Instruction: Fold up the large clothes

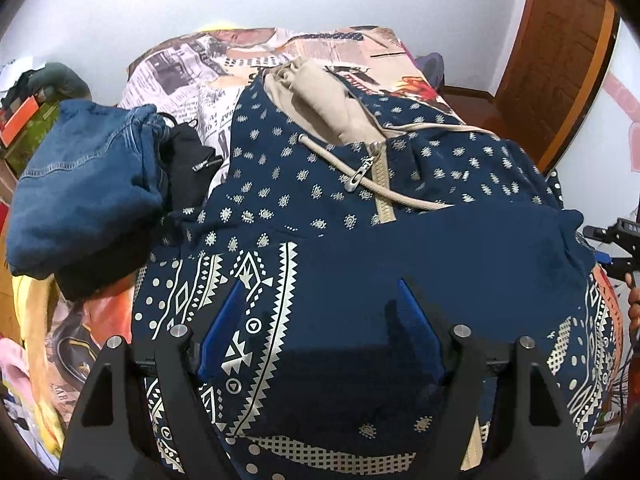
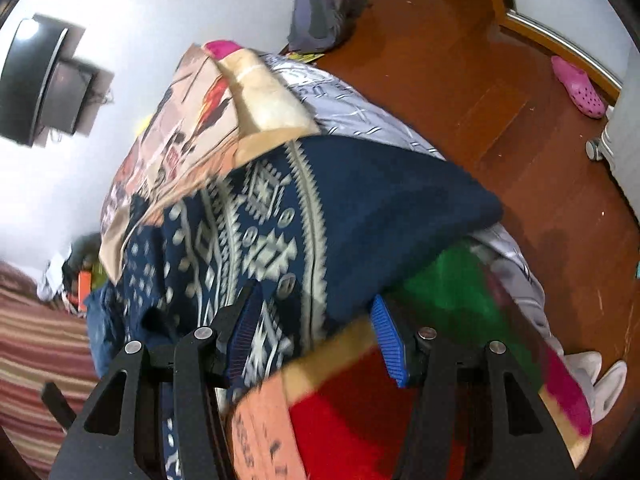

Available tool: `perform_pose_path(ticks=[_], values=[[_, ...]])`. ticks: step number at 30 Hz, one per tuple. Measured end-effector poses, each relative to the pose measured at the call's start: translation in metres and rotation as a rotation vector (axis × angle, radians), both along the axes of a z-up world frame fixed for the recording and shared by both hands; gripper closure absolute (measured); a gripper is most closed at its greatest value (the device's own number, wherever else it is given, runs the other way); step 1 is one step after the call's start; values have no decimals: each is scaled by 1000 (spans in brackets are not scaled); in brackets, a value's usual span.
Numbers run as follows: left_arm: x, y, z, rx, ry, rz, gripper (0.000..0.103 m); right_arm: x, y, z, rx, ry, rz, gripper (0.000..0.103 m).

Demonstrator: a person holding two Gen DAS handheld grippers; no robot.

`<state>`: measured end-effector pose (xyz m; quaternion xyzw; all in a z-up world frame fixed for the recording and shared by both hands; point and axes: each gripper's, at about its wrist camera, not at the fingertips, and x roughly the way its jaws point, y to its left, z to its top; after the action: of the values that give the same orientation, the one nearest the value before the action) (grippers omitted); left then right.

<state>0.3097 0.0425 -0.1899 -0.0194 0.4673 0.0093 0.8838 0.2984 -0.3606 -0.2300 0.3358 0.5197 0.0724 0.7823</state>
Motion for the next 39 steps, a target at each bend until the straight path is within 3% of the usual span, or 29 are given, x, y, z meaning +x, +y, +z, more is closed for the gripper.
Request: perform_pose_path(ticks=[8, 12, 16, 22, 25, 28, 34, 39], values=[[-1, 12, -5, -15, 16, 31, 27, 40, 8, -5, -164, 20, -32, 54], [-5, 17, -5, -7, 18, 38, 27, 39, 10, 13, -209, -51, -51, 88], [-10, 20, -1, 9, 6, 38, 27, 19, 16, 58, -249, -198, -63, 95], [-17, 18, 7, 5, -21, 30, 27, -16, 58, 144, -354, -445, 57, 96], [-21, 15, 12, -1, -37, 23, 27, -33, 85, 173, -337, -528, 137, 96], [-26, 13, 19, -4, -54, 13, 27, -48, 117, 183, -283, -567, 233, 96], [-41, 11, 31, 10, -84, -14, 27, -61, 180, 151, -291, -530, 393, 96], [-54, 15, 38, 3, -101, -22, 27, -53, 211, 97, -276, -370, 492, 96]])
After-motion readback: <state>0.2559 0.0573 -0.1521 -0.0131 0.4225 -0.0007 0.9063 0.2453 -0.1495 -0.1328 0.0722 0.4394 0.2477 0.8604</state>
